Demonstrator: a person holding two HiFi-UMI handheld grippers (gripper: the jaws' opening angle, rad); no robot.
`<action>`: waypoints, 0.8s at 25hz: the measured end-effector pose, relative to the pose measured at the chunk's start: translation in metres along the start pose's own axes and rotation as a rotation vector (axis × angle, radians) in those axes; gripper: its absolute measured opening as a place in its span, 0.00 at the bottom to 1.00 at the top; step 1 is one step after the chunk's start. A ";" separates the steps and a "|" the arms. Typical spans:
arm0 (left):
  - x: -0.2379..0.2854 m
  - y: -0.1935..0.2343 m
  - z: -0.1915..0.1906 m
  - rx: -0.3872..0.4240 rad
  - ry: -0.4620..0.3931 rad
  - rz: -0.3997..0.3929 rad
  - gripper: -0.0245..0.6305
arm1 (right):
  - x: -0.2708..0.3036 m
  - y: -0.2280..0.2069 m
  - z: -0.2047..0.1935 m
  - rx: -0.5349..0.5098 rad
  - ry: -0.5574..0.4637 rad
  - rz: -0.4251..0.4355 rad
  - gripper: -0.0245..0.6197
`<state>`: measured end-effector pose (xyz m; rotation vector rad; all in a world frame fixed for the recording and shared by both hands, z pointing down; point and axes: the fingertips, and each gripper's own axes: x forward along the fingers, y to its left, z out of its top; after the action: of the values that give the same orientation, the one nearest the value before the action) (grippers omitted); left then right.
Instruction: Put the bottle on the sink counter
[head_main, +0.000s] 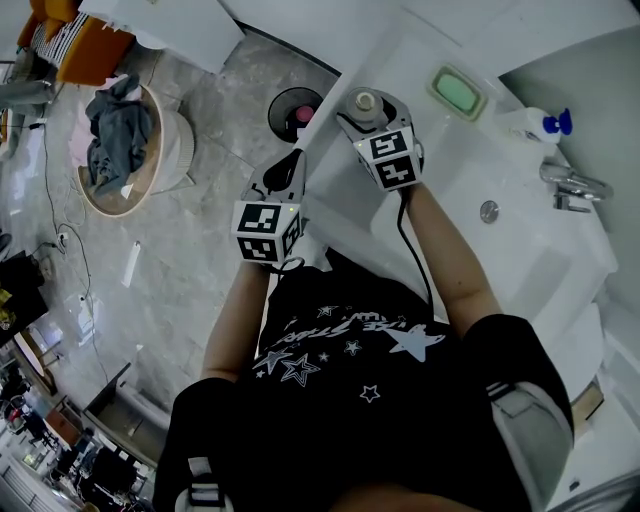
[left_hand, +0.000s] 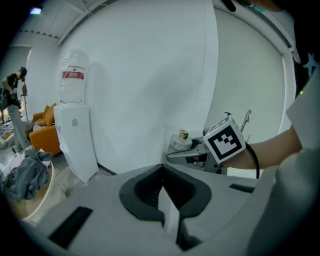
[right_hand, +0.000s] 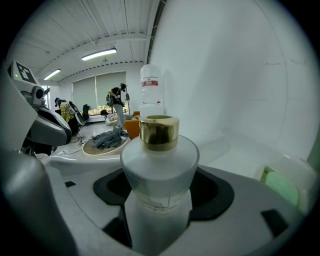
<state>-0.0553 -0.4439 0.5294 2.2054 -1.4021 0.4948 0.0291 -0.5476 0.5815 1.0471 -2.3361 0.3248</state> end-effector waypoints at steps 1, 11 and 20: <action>-0.001 0.001 -0.001 -0.001 0.001 0.002 0.05 | 0.001 -0.001 0.000 0.001 -0.001 -0.002 0.54; -0.004 0.001 -0.002 -0.003 -0.010 0.007 0.05 | 0.000 -0.002 -0.003 -0.011 0.005 -0.011 0.54; -0.016 0.001 -0.003 -0.002 -0.022 0.015 0.05 | -0.001 -0.002 -0.008 -0.021 0.032 -0.027 0.53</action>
<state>-0.0625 -0.4308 0.5233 2.2066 -1.4312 0.4752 0.0342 -0.5446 0.5869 1.0555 -2.2904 0.3039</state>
